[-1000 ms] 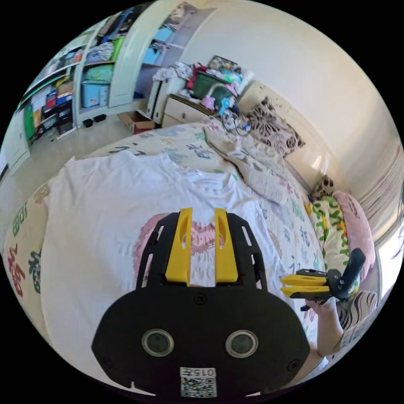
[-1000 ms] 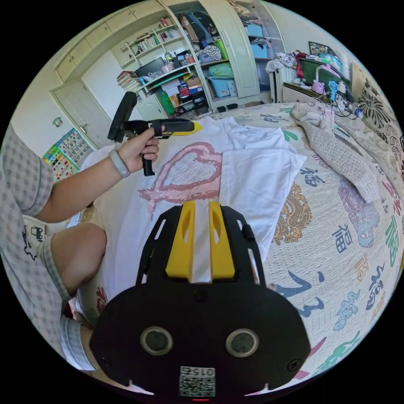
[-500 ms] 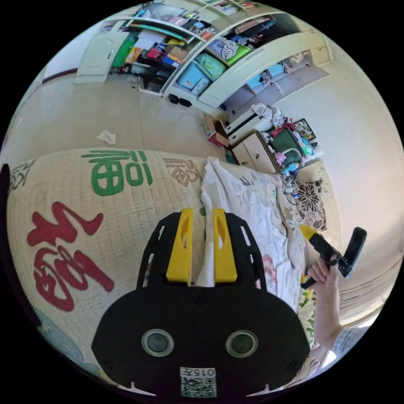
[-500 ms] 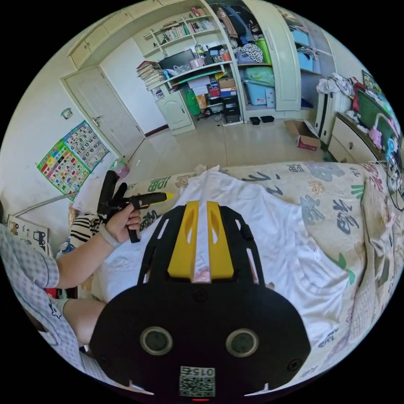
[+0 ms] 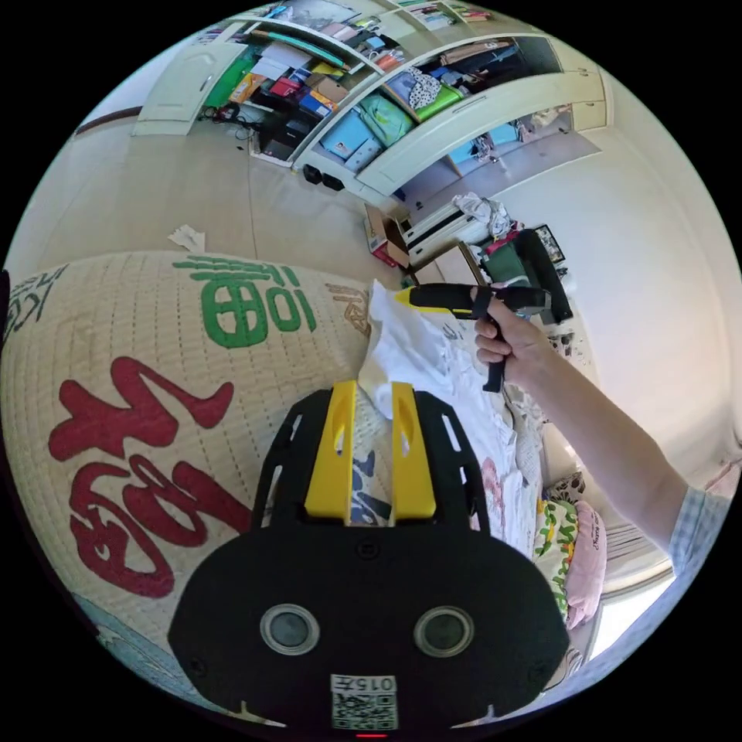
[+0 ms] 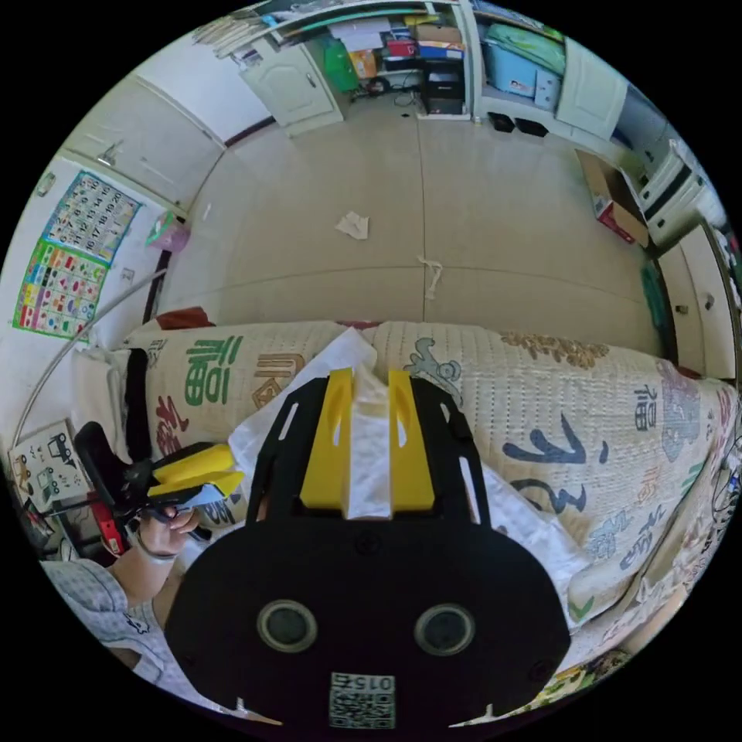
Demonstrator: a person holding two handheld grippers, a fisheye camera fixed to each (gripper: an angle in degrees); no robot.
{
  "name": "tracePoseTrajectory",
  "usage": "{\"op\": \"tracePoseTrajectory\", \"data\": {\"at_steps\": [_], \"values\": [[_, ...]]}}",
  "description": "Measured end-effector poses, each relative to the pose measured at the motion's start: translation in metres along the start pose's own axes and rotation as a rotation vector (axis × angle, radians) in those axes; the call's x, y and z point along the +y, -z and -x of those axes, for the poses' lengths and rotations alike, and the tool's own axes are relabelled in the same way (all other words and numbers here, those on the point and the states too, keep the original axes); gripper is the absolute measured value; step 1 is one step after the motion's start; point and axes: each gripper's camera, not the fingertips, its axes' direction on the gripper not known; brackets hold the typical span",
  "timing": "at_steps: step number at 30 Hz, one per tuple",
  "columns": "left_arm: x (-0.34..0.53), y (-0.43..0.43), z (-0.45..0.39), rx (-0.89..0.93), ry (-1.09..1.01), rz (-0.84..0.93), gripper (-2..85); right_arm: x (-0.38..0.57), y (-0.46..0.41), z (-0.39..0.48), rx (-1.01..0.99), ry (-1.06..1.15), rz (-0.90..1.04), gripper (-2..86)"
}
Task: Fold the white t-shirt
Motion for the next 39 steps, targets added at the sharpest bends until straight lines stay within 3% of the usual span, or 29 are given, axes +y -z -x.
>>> {"op": "tracePoseTrajectory", "data": {"at_steps": [3, 5, 7, 10, 13, 16, 20, 23, 27, 30, 36, 39], "values": [[-0.001, 0.002, 0.005, 0.046, 0.025, -0.028, 1.5, -0.012, 0.009, 0.001, 0.039, 0.033, -0.045, 0.2], [0.0, 0.008, -0.001, 0.046, -0.02, -0.047, 0.7, -0.007, 0.031, -0.008, -0.067, 0.04, -0.153, -0.5], [0.007, 0.024, -0.021, 0.082, -0.153, -0.098, 0.4, 0.024, 0.071, -0.025, -0.233, 0.088, -0.359, -0.8], [0.027, 0.038, -0.055, 0.054, -0.39, -0.079, 0.9, 0.085, 0.11, -0.041, -0.265, 0.199, -0.502, -0.8], [0.056, 0.027, -0.076, -0.014, -0.526, 0.091, 3.7, 0.14, 0.108, -0.053, -0.215, 0.216, -0.412, -0.3], [0.08, 0.013, -0.078, -0.038, -0.52, 0.264, 7.8, 0.176, 0.087, -0.074, -0.172, 0.091, -0.247, 2.3], [0.085, 0.027, -0.088, -0.037, -0.517, 0.199, 8.8, 0.195, 0.097, -0.095, -0.213, -0.044, -0.331, 7.1], [0.081, 0.022, -0.107, -0.099, -0.599, 0.142, 9.4, 0.18, 0.107, -0.087, -0.197, 0.005, -0.423, 8.3], [0.086, -0.018, -0.125, -0.106, -0.672, 0.241, 8.6, 0.133, 0.086, -0.068, -0.194, 0.119, -0.312, 9.1], [0.101, -0.041, -0.13, -0.2, -0.71, 0.334, 4.0, 0.118, 0.063, -0.071, -0.159, 0.045, -0.137, 2.9], [0.127, -0.015, -0.143, -0.179, -0.747, 0.211, 0.3, 0.169, 0.111, -0.074, -0.279, 0.064, -0.306, -0.7], [0.137, -0.031, -0.139, -0.198, -0.736, 0.332, 1.1, 0.189, 0.101, -0.077, -0.247, 0.032, -0.212, 0.1]]}}
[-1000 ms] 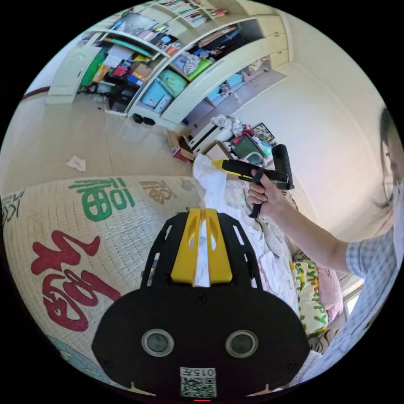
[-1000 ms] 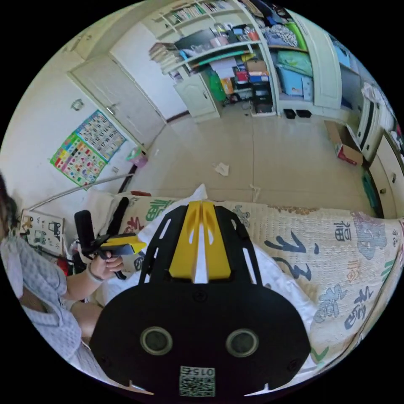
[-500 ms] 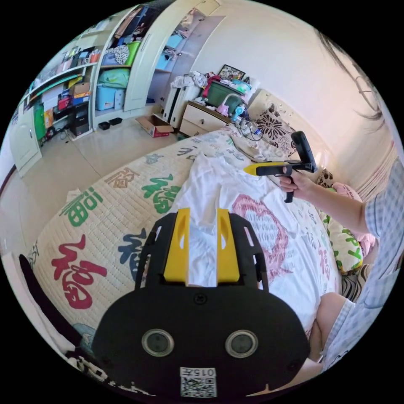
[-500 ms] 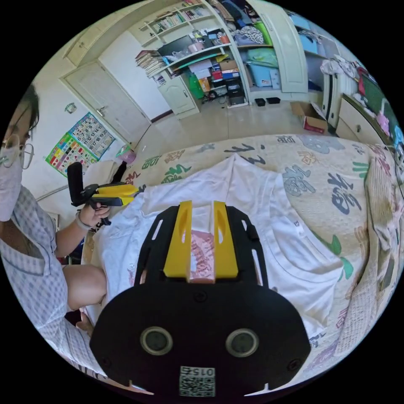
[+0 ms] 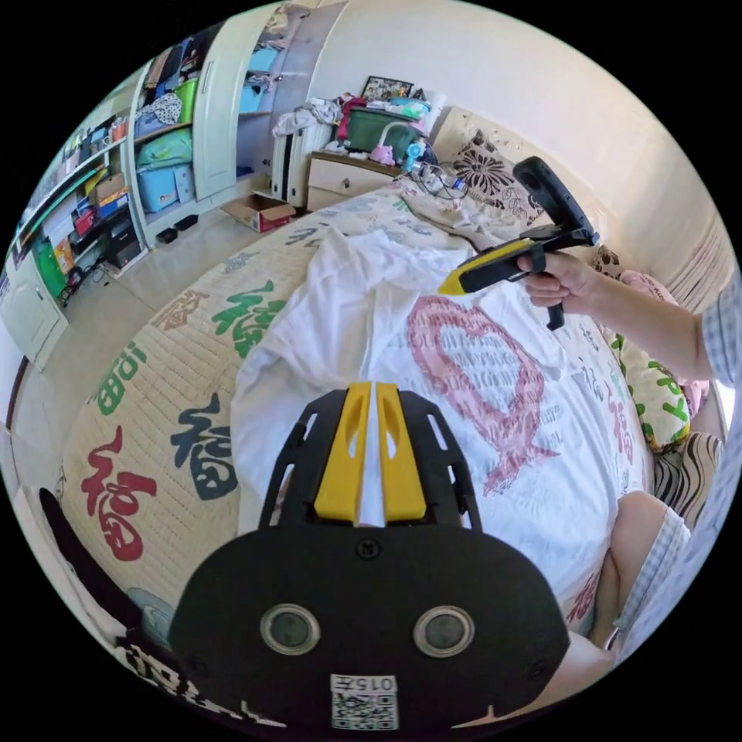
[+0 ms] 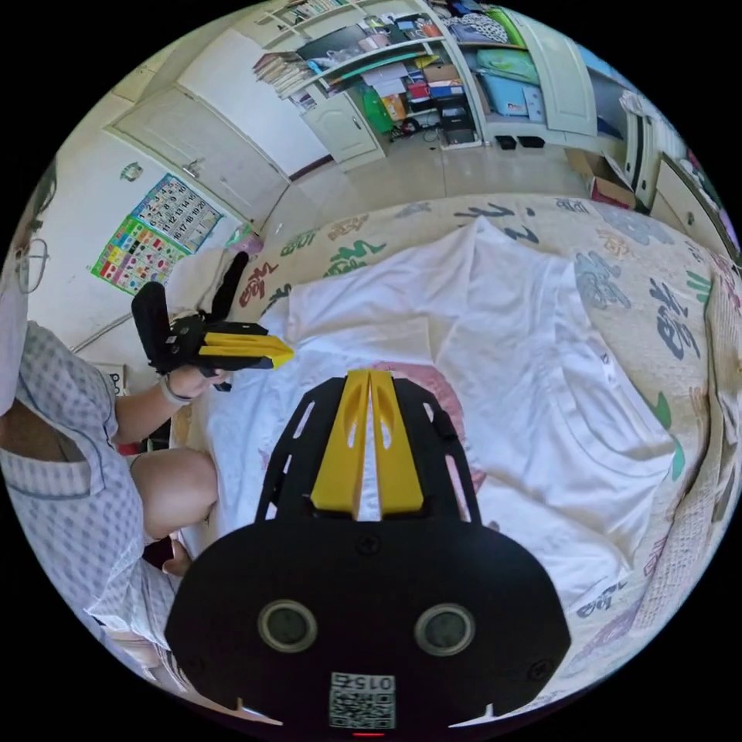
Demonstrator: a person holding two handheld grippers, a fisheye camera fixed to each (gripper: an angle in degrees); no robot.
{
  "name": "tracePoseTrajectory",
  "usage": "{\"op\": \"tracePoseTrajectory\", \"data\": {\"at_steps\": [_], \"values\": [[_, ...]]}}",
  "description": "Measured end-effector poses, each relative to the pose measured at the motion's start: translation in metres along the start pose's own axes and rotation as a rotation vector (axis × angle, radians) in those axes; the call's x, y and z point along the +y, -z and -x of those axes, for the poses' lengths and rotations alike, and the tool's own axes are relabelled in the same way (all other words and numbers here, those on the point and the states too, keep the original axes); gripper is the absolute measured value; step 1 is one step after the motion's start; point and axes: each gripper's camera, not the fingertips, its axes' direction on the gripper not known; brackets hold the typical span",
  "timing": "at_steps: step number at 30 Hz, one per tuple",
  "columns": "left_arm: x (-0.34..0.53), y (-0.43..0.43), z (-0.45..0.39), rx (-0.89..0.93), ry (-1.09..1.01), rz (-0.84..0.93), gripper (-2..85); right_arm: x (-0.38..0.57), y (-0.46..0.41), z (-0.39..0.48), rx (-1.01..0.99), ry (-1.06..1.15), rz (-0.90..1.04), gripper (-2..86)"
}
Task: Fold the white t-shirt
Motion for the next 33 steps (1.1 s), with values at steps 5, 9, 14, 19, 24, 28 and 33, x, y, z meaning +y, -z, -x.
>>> {"op": "tracePoseTrajectory", "data": {"at_steps": [5, 9, 14, 19, 24, 28, 33], "values": [[-0.008, 0.014, -0.01, 0.01, 0.02, -0.127, 6.2, -0.008, 0.01, -0.004, 0.08, -0.087, -0.076, 9.3], [-0.026, -0.007, -0.011, -0.056, 0.035, -0.045, 6.3, -0.037, -0.006, -0.005, 0.16, -0.037, -0.006, 7.4], [-0.028, -0.009, -0.016, -0.035, 0.041, -0.069, 0.3, -0.026, -0.004, -0.01, 0.076, -0.003, 0.057, -0.4], [-0.025, -0.013, -0.033, -0.031, -0.029, -0.02, 1.4, 0.026, 0.022, -0.012, 0.028, -0.005, -0.013, 0.7], [-0.033, -0.011, -0.038, -0.017, -0.031, -0.039, 6.5, 0.017, 0.027, -0.005, 0.06, 0.075, -0.071, 7.1], [-0.046, -0.018, -0.037, -0.022, 0.01, -0.001, 6.3, 0.006, -0.001, -0.017, 0.07, 0.054, 0.121, 3.9], [-0.055, -0.017, -0.033, -0.007, 0.048, 0.003, 4.4, 0.055, 0.04, -0.006, -0.044, 0.091, -0.052, 0.3]]}}
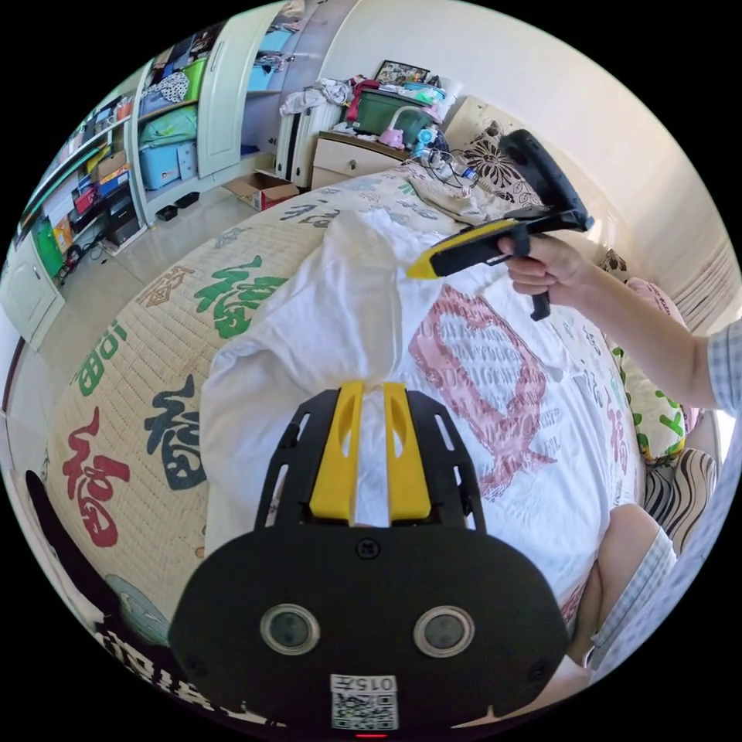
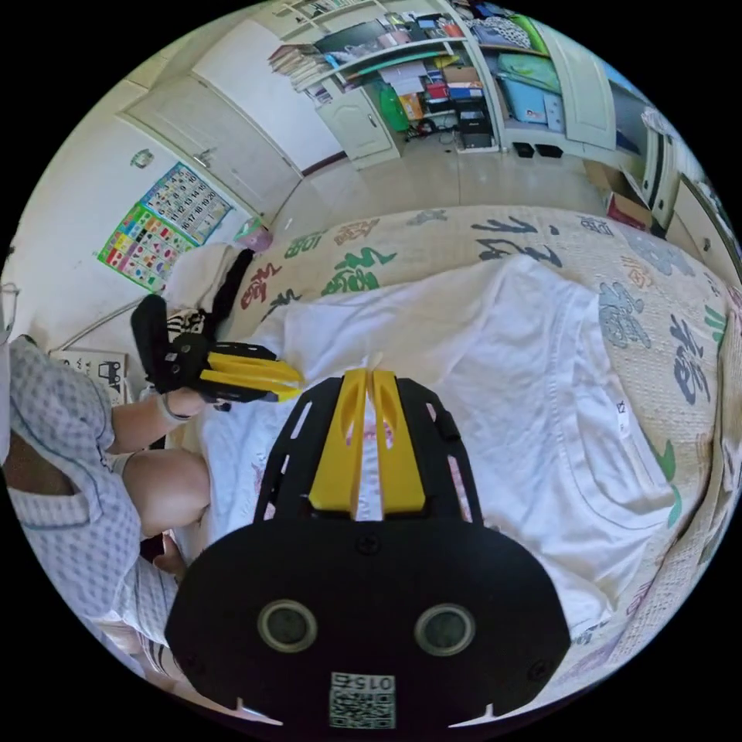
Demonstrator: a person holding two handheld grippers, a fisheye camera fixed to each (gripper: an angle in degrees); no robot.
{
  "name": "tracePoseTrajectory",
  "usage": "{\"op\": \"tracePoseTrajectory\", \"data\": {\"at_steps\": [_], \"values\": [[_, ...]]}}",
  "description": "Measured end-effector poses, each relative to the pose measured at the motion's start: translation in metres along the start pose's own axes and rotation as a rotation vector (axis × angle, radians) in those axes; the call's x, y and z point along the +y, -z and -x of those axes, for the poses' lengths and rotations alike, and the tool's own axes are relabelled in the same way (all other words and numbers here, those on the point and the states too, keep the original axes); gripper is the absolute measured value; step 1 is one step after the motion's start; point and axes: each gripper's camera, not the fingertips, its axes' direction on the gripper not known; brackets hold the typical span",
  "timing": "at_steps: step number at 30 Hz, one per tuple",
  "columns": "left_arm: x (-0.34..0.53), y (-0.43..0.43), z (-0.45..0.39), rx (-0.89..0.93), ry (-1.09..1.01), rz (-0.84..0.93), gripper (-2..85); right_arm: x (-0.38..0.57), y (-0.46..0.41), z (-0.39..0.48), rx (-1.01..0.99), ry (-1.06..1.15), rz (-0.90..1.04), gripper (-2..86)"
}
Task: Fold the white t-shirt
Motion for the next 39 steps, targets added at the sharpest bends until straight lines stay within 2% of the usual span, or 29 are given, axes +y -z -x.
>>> {"op": "tracePoseTrajectory", "data": {"at_steps": [2, 5, 8, 10, 14, 17, 18, 20, 24, 26, 28, 29, 31, 33, 35, 37, 39], "values": [[-0.004, -0.001, 0.001, 0.006, 0.008, 0.012, 3.8, 0.024, 0.005, 0.006, -0.013, 0.01, 0.017, 0.0], [-0.013, 0.001, 0.002, 0.025, 0.016, 0.029, 3.9, 0.06, -0.002, 0.005, 0.138, -0.047, 0.112, 0.2], [-0.023, 0.009, 0.001, 0.066, 0.011, 0.016, 5.3, 0.079, 0.01, 0.003, 0.066, -0.083, 0.032, 1.7], [-0.035, 0.022, -0.001, 0.115, -0.015, -0.066, 6.0, 0.081, 0.018, 0.003, 0.066, -0.098, -0.053, 5.6], [-0.076, 0.019, 0.001, 0.045, -0.06, -0.08, 7.4, 0.075, 0.003, -0.008, 0.02, -0.187, -0.016, 7.9], [-0.118, -0.005, 0.007, 0.095, -0.081, -0.029, 7.0, 0.075, -0.007, -0.013, 0.026, -0.237, -0.045, 2.7], [-0.133, -0.022, 0.012, 0.115, -0.064, 0.055, 6.6, 0.075, -0.008, -0.015, 0.061, -0.259, -0.044, 2.0], [-0.147, -0.038, 0.018, 0.06, -0.043, 0.113, 5.8, 0.081, -0.001, -0.015, 0.112, -0.28, -0.101, 1.6], [-0.159, -0.028, 0.019, 0.027, -0.035, 0.081, 5.8, 0.107, 0.008, -0.012, -0.002, -0.235, -0.015, 3.9], [-0.165, -0.014, 0.013, 0.034, -0.078, 0.011, 6.1, 0.131, 0.017, -0.006, 0.005, -0.22, -0.029, 4.4], [-0.183, -0.009, 0.005, 0.078, -0.163, -0.025, 5.6, 0.159, 0.026, 0.0, 0.092, -0.23, -0.033, 5.6], [-0.188, -0.013, 0.002, 0.104, -0.183, -0.009, 5.1, 0.165, 0.026, 0.001, 0.105, -0.228, -0.04, 5.7], [-0.209, -0.042, -0.005, 0.21, -0.235, 0.129, 2.3, 0.179, 0.019, 0.006, 0.079, -0.222, -0.051, 5.6], [-0.218, -0.062, -0.003, 0.153, -0.192, 0.188, 0.5, 0.179, 0.012, 0.009, 0.068, -0.245, -0.077, 5.6], [-0.225, -0.069, 0.001, 0.182, -0.172, 0.197, -0.2, 0.177, 0.003, 0.012, 0.064, -0.261, -0.095, 5.2], [-0.231, -0.063, 0.011, 0.181, -0.085, 0.146, -0.6, 0.178, -0.015, 0.01, 0.075, -0.311, -0.023, 1.0], [-0.234, -0.057, 0.018, 0.118, -0.047, 0.099, -0.6, 0.189, -0.016, 0.015, 0.058, -0.306, -0.036, 0.4]]}}
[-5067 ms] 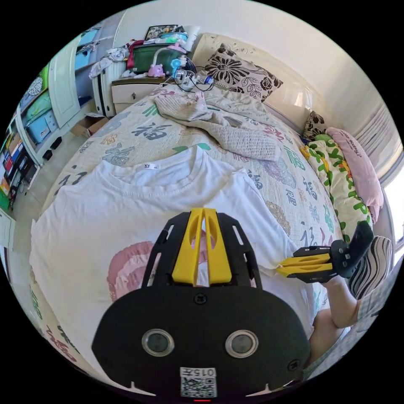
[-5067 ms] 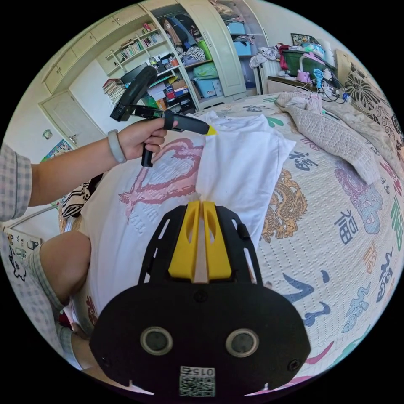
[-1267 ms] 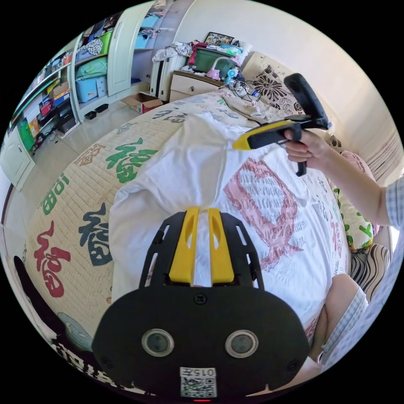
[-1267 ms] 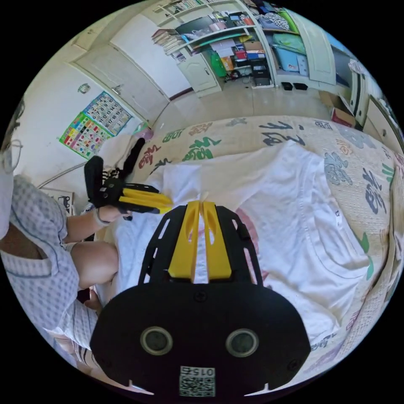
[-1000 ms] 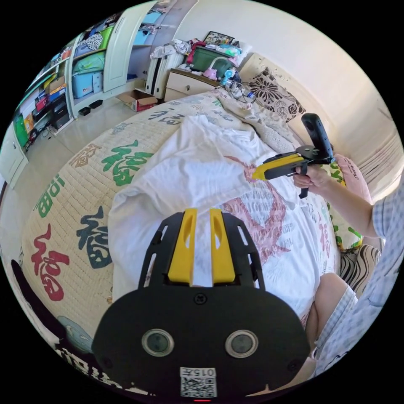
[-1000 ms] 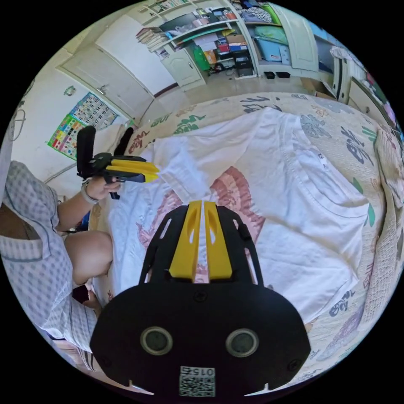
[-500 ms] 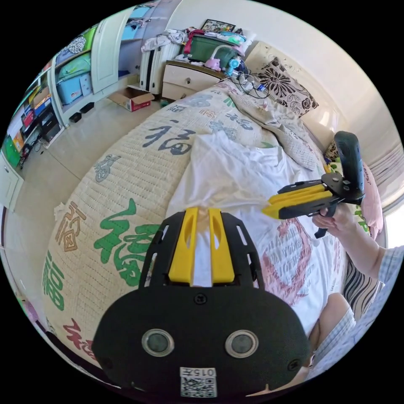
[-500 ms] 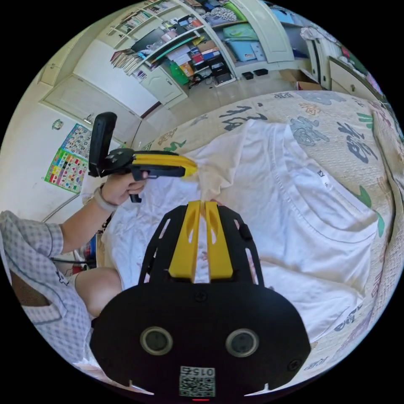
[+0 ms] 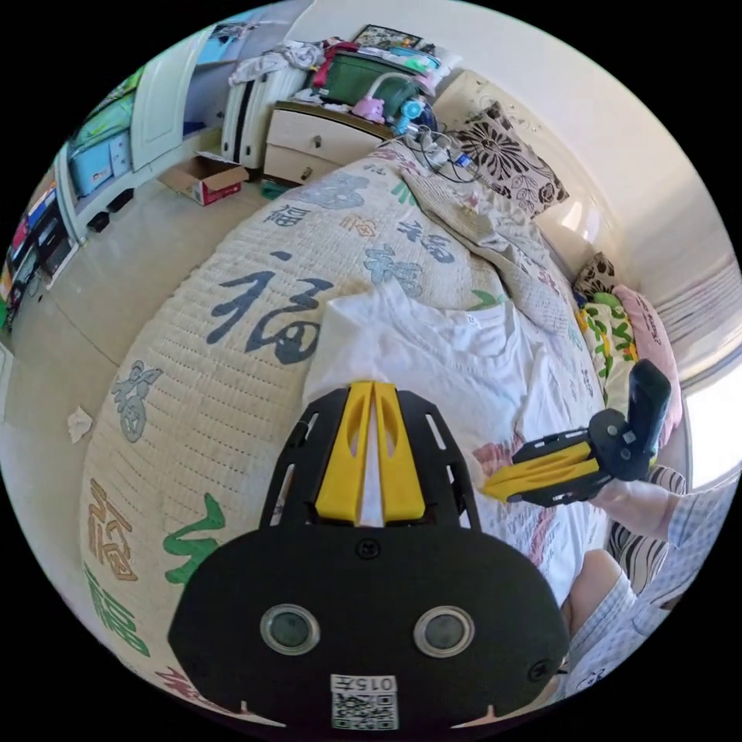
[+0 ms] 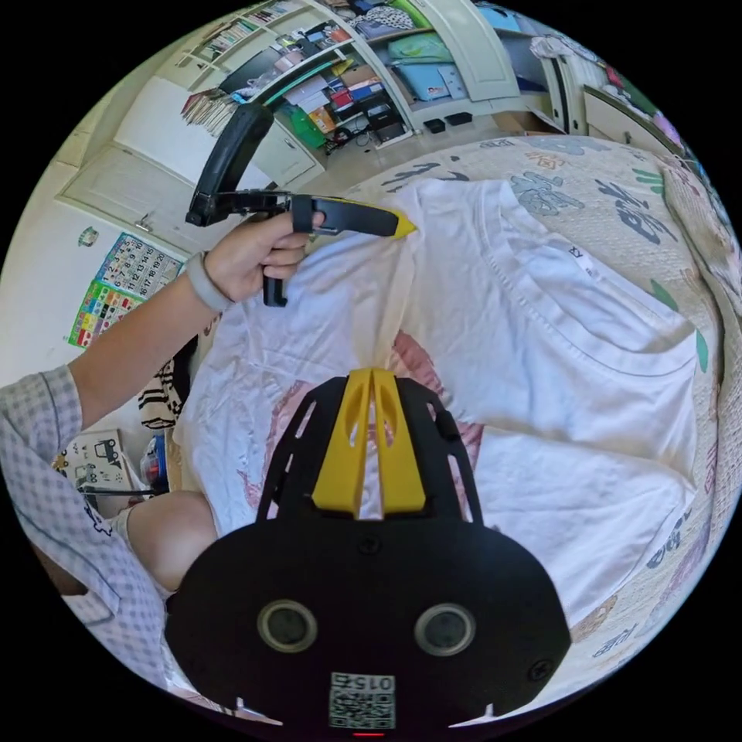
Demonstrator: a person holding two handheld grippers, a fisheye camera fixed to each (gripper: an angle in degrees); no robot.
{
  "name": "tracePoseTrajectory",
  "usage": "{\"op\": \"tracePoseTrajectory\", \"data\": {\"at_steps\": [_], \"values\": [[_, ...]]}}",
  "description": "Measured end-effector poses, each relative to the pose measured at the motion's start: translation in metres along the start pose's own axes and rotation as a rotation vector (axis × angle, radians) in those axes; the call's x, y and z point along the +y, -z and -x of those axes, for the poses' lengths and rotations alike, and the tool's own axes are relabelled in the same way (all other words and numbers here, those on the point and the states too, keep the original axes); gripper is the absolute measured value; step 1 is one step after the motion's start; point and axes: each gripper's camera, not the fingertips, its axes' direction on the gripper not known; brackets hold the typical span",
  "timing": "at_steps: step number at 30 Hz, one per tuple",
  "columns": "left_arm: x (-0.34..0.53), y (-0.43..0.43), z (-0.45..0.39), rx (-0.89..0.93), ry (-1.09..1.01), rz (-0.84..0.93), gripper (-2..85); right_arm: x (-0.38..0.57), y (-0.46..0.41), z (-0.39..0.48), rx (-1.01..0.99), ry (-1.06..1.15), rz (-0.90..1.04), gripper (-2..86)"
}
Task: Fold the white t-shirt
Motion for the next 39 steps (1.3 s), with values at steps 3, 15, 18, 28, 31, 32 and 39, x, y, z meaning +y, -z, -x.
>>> {"op": "tracePoseTrajectory", "data": {"at_steps": [3, 15, 18, 28, 31, 32, 39], "values": [[-0.003, -0.001, 0.003, -0.005, -0.001, 0.01, -0.2, 0.025, 0.005, -0.005, -0.016, -0.036, -0.009, 0.5], [-0.043, 0.019, -0.016, -0.185, -0.156, 0.031, 10.9, 0.086, 0.064, -0.09, 0.363, -0.164, -0.105, 12.8], [-0.047, -0.002, -0.008, -0.122, -0.056, 0.142, 7.2, 0.086, 0.037, -0.102, 0.36, -0.218, 0.03, 9.4], [0.027, 0.091, -0.035, -0.043, -0.171, -0.049, -0.1, 0.188, 0.074, -0.031, 0.262, -0.157, -0.179, -0.8], [0.075, 0.135, -0.052, 0.014, -0.24, -0.127, -0.2, 0.233, 0.084, 0.013, 0.265, -0.077, -0.201, -0.9], [0.086, 0.143, -0.056, 0.022, -0.249, -0.136, -0.2, 0.243, 0.085, 0.022, 0.262, -0.063, -0.203, -0.9], [0.225, 0.191, -0.093, 0.042, -0.317, -0.108, -0.2, 0.353, 0.059, 0.119, 0.262, 0.051, -0.14, -0.8]]}}
